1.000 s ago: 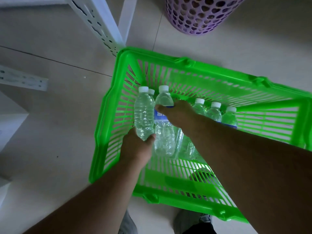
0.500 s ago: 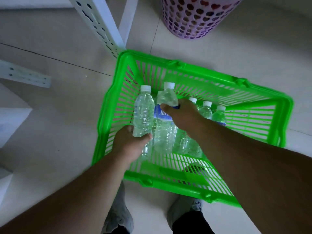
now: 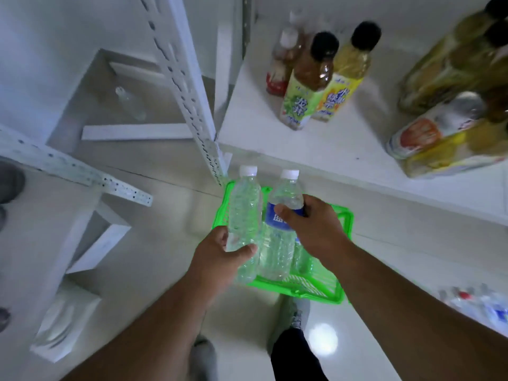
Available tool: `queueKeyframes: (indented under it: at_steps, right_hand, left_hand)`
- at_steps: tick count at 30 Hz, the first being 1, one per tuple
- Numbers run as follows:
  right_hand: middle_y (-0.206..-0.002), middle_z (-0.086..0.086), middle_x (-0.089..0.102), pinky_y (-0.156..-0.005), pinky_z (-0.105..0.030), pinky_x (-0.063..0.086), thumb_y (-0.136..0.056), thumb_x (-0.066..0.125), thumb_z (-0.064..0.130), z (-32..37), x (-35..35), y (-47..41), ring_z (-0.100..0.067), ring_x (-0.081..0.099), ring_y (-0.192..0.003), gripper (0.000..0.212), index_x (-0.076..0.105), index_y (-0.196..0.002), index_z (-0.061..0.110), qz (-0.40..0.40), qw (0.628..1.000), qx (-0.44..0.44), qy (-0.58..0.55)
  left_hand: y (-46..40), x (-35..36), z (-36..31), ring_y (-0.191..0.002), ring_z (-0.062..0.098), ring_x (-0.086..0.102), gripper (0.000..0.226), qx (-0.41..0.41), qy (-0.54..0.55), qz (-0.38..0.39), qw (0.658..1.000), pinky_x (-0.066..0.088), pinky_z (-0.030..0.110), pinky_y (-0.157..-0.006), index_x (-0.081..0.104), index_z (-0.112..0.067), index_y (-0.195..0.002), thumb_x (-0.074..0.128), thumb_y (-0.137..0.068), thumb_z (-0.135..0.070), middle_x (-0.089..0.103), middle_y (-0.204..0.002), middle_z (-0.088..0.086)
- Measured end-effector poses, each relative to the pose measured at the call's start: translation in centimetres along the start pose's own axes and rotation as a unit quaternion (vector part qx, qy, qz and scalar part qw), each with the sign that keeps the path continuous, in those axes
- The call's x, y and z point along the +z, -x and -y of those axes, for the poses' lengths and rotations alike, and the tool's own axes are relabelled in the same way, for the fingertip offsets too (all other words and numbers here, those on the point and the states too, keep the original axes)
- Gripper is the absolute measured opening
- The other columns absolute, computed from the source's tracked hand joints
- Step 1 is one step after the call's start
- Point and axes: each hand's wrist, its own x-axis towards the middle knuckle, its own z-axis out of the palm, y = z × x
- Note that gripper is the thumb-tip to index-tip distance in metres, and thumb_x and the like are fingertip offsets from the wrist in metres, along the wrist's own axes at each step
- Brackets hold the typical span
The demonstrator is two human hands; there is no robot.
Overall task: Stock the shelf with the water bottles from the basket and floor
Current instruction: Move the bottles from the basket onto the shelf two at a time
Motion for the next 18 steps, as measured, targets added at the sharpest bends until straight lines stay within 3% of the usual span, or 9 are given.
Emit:
queueKeyframes:
  at_steps: [1,2,3,5,10,13,18]
  right_hand:
    - [-0.076,0.013,0.073,-0.061,-0.030,0.054,-0.081,0.076,0.044,2.3,-1.2,2.1,-0.001,0.061,-0.060,0.018,0.074,-0.094,0.032,-0.009,1.000,-0.015,0.006]
    - [-0.077,0.015,0.073,-0.061,-0.030,0.055,-0.080,0.075,0.046,4.7,-2.4,4.2,0.000,0.063,-0.063,0.018,0.074,-0.094,0.034,-0.017,0.999,-0.032,0.007]
    - [-0.078,0.016,0.074,-0.063,-0.030,0.055,-0.079,0.075,0.047,6.9,-3.5,6.4,-0.001,0.066,-0.067,0.020,0.074,-0.094,0.034,-0.024,0.999,-0.048,0.006]
    - [-0.083,0.014,0.075,-0.067,-0.028,0.053,-0.079,0.075,0.047,11.6,-5.6,11.1,-0.001,0.067,-0.072,0.023,0.074,-0.097,0.032,-0.039,0.996,-0.082,-0.005]
    - [-0.082,0.010,0.075,-0.066,-0.026,0.051,-0.083,0.074,0.043,22.2,-9.9,22.7,-0.007,0.068,-0.073,0.019,0.074,-0.095,0.028,-0.089,0.985,-0.146,-0.020]
    - [-0.082,0.018,0.074,-0.058,-0.008,0.045,-0.083,0.075,0.044,27.0,-11.8,28.7,0.004,0.067,-0.071,0.019,0.072,-0.097,0.030,-0.118,0.975,-0.185,-0.020]
    - [-0.088,0.015,0.075,-0.074,-0.025,0.054,-0.084,0.075,0.042,32.0,-14.0,35.4,0.000,0.069,-0.080,0.024,0.072,-0.104,0.029,-0.146,0.966,-0.214,-0.007]
  left_hand:
    - [2.1,-1.4,-1.5,-0.069,0.011,0.054,0.055,0.009,0.005,0.008,1.000,0.047,0.025,-0.068,0.056,-0.011,-0.086,0.078,-0.056,-0.052,0.060,-0.078,0.002]
    - [4.2,-2.8,-3.1,-0.079,0.008,0.060,0.055,0.020,0.014,0.023,0.999,0.053,0.028,-0.079,0.058,-0.012,-0.092,0.079,-0.057,-0.051,0.066,-0.088,0.003]
    - [6.4,-4.2,-4.6,-0.093,0.012,0.065,0.058,0.032,0.022,0.043,0.998,0.053,0.037,-0.092,0.060,-0.013,-0.101,0.079,-0.059,-0.048,0.069,-0.100,0.003]
    - [11.0,-7.3,-7.6,-0.108,0.020,0.065,0.058,0.068,0.020,0.069,0.995,0.049,0.045,-0.099,0.062,-0.017,-0.112,0.081,-0.064,-0.042,0.070,-0.112,0.002]
    - [22.1,-14.0,-14.1,-0.093,0.004,0.071,0.030,0.163,0.011,0.091,0.982,0.051,0.019,-0.077,0.069,-0.025,-0.106,0.080,-0.079,-0.020,0.076,-0.098,-0.013]
    - [27.5,-16.8,-16.9,-0.092,0.005,0.071,0.030,0.201,0.014,0.089,0.975,0.053,0.024,-0.081,0.068,-0.026,-0.105,0.078,-0.079,-0.014,0.076,-0.098,-0.014]
    - [33.1,-20.0,-20.0,-0.090,0.003,0.071,0.033,0.254,0.026,0.078,0.964,0.052,0.024,-0.079,0.068,-0.026,-0.102,0.082,-0.074,-0.016,0.076,-0.096,-0.015]
